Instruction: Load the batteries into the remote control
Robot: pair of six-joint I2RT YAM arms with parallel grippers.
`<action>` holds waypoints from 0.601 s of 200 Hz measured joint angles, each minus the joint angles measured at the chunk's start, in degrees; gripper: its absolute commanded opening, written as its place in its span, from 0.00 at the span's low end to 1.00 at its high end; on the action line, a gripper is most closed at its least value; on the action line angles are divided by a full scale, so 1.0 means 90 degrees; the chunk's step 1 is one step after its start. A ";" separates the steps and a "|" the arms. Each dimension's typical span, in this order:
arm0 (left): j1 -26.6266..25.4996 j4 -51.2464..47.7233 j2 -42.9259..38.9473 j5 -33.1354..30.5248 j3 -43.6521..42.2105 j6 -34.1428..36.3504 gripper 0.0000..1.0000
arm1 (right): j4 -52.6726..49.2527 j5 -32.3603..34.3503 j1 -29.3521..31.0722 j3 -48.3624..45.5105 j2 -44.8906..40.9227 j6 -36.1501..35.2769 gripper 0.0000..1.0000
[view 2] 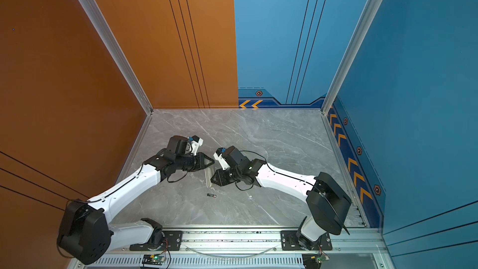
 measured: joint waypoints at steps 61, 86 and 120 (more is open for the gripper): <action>0.0000 0.0000 0.0000 -0.0012 0.0000 0.0000 0.00 | 0.0000 -0.0002 -0.0024 0.0000 0.0000 0.0090 0.21; 0.0000 0.0000 0.0000 -0.0027 0.0000 0.0000 0.00 | 0.0000 -0.0005 -0.0024 0.0000 0.0000 0.0114 0.20; 0.0005 0.0000 0.0000 -0.0027 0.0000 0.0015 0.00 | 0.0000 -0.0005 -0.0024 0.0000 0.0000 0.0117 0.20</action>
